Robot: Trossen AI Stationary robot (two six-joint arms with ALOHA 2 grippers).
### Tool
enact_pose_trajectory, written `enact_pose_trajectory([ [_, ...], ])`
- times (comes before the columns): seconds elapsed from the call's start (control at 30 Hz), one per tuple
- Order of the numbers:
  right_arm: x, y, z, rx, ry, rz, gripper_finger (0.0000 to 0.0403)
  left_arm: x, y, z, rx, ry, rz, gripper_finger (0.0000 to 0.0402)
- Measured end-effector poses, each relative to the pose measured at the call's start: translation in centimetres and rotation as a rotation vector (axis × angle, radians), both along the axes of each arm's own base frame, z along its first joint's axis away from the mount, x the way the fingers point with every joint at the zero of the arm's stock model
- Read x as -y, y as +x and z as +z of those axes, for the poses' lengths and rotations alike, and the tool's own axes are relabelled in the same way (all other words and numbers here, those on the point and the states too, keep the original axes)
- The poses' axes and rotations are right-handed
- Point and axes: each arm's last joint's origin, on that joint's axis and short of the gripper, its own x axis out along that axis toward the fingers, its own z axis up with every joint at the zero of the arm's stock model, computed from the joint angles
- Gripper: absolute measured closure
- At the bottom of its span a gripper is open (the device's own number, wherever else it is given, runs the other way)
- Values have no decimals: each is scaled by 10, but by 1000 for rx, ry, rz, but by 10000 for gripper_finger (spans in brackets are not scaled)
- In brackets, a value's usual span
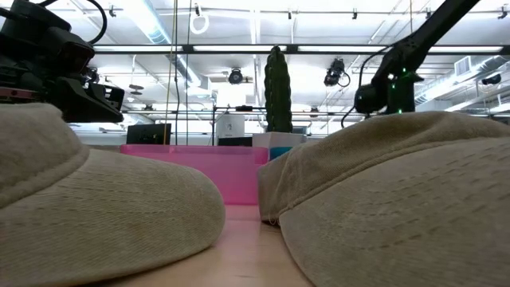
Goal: Pick & Place hat
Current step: Put the blue cap into the blue bin
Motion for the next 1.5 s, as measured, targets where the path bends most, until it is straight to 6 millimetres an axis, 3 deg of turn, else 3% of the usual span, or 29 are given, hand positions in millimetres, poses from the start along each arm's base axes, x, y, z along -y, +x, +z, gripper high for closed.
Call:
enact_pose_trajectory([
  [0.2,-19,1,40,44,-44,-40,399,0,0,0,0,0,0,374],
  [0.47,-67,7,94,138,-85,-62,401,0,0,0,0,0,0,374],
  [0.77,-122,45,119,266,-31,7,401,0,0,0,0,0,0,374],
  [1.03,-162,87,118,403,-20,109,401,0,0,0,0,0,0,374],
  [1.5,-160,157,49,320,12,127,401,0,0,0,0,0,0,374],
])
